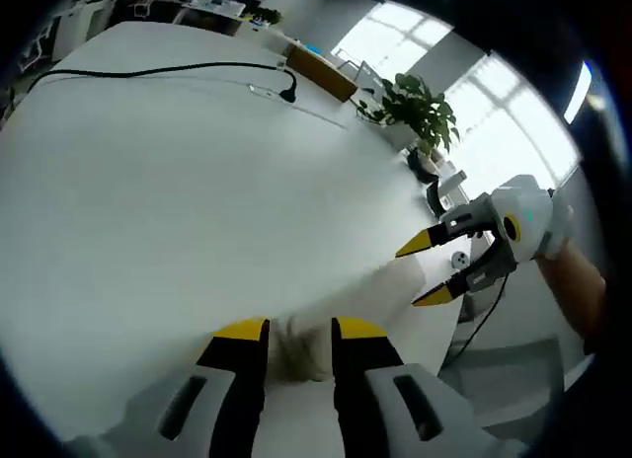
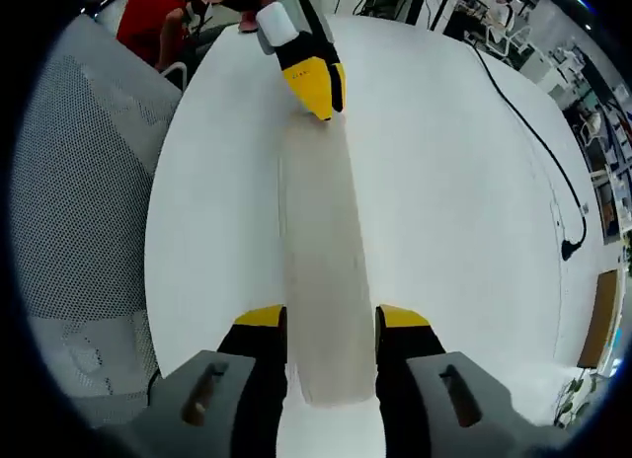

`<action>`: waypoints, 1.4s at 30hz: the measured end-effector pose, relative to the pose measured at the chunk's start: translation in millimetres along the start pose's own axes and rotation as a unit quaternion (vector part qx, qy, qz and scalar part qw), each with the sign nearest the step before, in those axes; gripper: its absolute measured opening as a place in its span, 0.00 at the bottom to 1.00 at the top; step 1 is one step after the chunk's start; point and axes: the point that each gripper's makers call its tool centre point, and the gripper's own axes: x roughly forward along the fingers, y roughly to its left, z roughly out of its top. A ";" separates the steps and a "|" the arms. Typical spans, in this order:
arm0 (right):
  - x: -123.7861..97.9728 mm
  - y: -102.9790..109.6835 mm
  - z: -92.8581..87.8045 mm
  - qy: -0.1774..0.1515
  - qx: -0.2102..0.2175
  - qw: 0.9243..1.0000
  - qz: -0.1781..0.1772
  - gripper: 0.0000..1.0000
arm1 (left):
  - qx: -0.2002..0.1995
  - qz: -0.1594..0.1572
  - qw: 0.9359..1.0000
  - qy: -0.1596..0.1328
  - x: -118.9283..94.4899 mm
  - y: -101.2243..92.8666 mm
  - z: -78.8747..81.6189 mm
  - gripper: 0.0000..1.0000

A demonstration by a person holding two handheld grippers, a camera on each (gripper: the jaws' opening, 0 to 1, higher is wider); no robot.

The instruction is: Arrange the utensils inside the cutlery case until each visible utensil rests in its matching compartment.

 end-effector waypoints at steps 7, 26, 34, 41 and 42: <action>-14.6 -0.2 -42.3 0.027 0.095 0.995 -0.001 0.00 | 0.112 0.010 0.993 0.033 -0.2 -17.9 3.0 0.01; -0.7 4.4 -62.7 0.096 0.132 0.987 -0.003 0.00 | 0.250 0.075 0.955 0.141 19.3 -23.2 -21.7 0.00; 0.5 3.7 -64.1 0.125 0.126 0.984 -0.007 0.00 | 0.270 0.072 0.949 0.145 19.9 -23.3 -22.2 0.00; 5.2 3.5 -63.1 0.104 0.132 0.986 -0.007 0.00 | 0.258 0.075 0.951 0.153 20.3 -24.1 -21.6 0.00; 5.8 3.3 -62.6 0.100 0.135 0.986 -0.007 0.00 | 0.261 0.075 0.950 0.153 20.7 -24.6 -21.7 0.00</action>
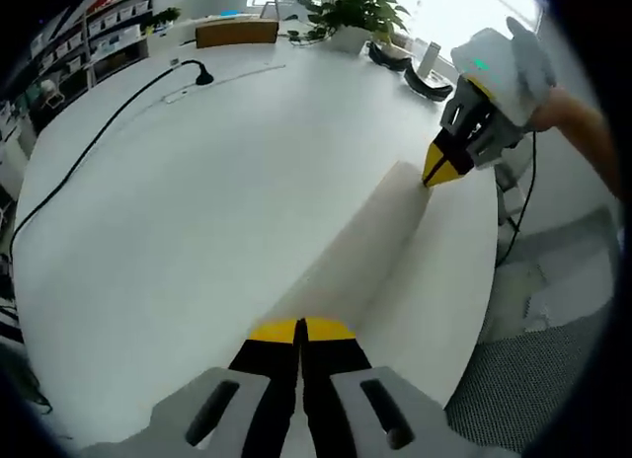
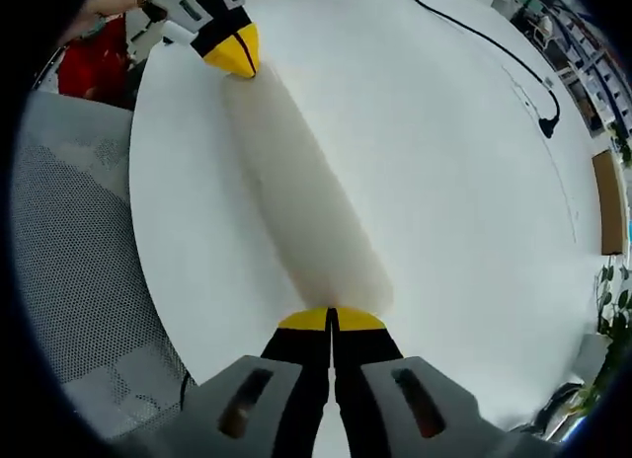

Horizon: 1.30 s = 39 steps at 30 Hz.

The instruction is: Arrange the utensils inside the cutlery case until each visible utensil rests in its matching compartment.

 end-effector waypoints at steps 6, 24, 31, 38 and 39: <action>-1.3 -1.9 -1.7 -0.006 0.039 0.999 0.008 0.00 | 0.008 0.002 1.000 0.003 0.9 -0.6 1.7 0.00; -8.5 -19.2 2.1 -0.008 0.024 0.999 -0.022 0.00 | 0.062 0.011 0.998 0.022 1.2 -2.4 2.0 0.00; -6.2 -28.5 9.7 -0.011 0.031 0.999 -0.023 0.00 | 0.060 0.014 0.998 0.018 0.7 -1.7 2.0 0.00; -0.8 -25.9 9.1 0.021 0.024 0.999 -0.014 0.00 | 0.059 0.016 0.998 0.020 0.8 -1.3 1.9 0.00; -1.1 -25.6 9.4 0.027 0.018 0.999 -0.014 0.00 | 0.059 0.016 0.998 0.020 0.9 -1.3 2.0 0.00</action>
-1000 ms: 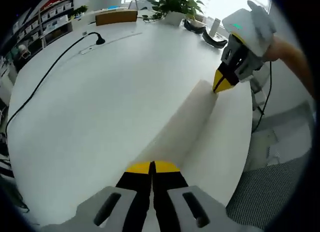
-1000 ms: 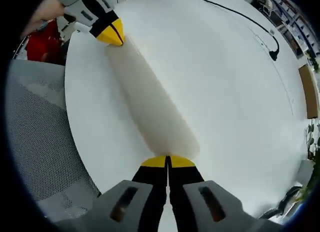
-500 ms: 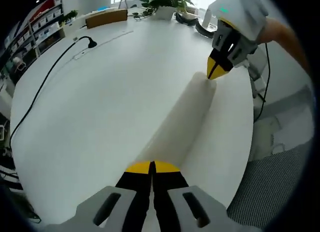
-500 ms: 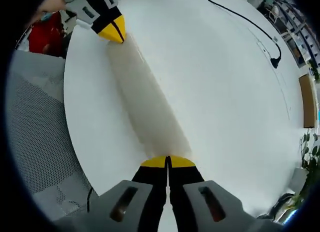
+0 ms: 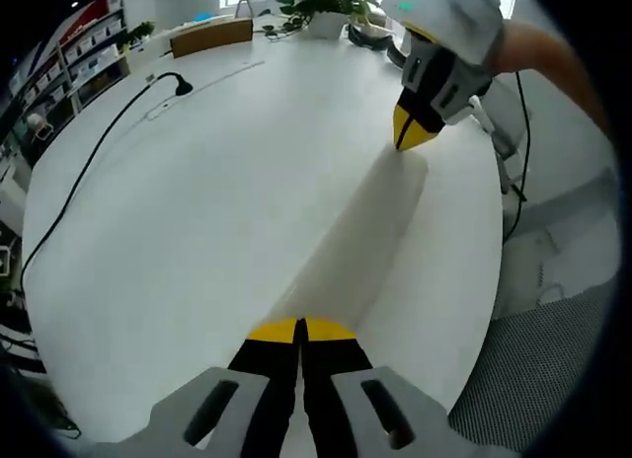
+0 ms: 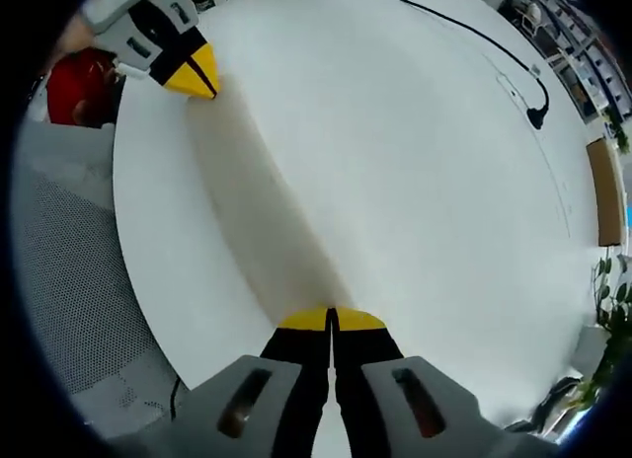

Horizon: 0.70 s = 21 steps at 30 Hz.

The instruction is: Arrange the utensils inside the cutlery case until each visible utensil rests in its matching compartment.

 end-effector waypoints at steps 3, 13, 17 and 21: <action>1.3 -0.8 0.0 0.014 -0.004 1.000 -0.001 0.00 | 0.001 0.004 1.000 0.001 0.3 -0.4 0.1 0.00; 1.7 -1.8 -2.2 0.025 0.029 0.999 0.024 0.00 | 0.000 0.009 1.000 0.011 0.9 0.0 0.8 0.00; 1.9 -1.6 -2.6 0.030 0.033 0.999 0.030 0.00 | -0.003 0.006 1.000 0.019 1.3 -0.1 0.8 0.00; 2.3 -1.9 -3.0 0.033 0.064 0.997 0.035 0.00 | -0.001 0.004 1.000 0.020 1.1 -0.5 0.3 0.00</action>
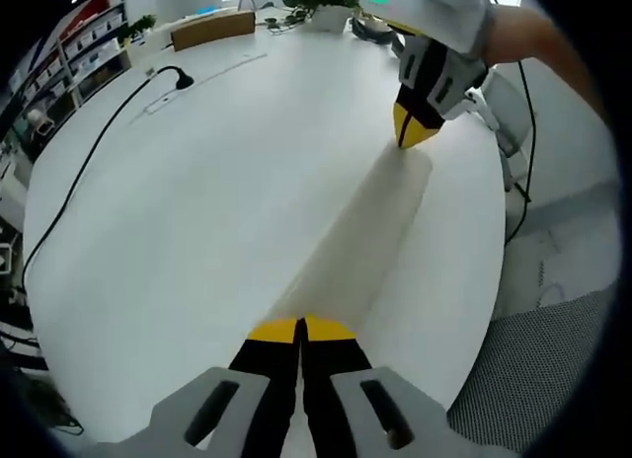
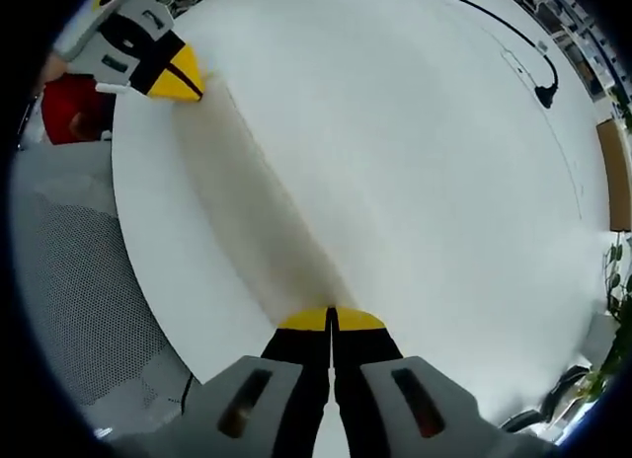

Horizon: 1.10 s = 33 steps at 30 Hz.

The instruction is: Arrange the utensils inside the cutlery case until each visible utensil rests in its matching compartment.

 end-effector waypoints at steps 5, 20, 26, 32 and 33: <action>-1.0 1.2 -1.4 -0.015 -0.013 1.000 -0.005 0.00 | 0.006 0.001 1.000 0.010 -0.1 -0.8 0.1 0.00; -0.6 0.7 1.0 0.003 -0.038 0.999 -0.031 0.00 | -0.001 -0.023 0.999 0.042 0.8 -1.0 0.2 0.00; -7.7 6.5 1.4 -0.050 -0.046 0.997 -0.044 0.00 | -0.030 -0.053 0.998 0.020 -9.4 -13.2 0.3 0.00; -8.0 28.5 6.1 -0.053 -0.041 0.998 -0.007 0.00 | -0.028 -0.041 0.998 0.030 -14.0 -12.4 -6.6 0.00; -5.7 31.2 7.5 -0.047 -0.051 0.998 -0.009 0.00 | -0.026 -0.041 0.998 0.032 -12.5 -13.4 -7.3 0.00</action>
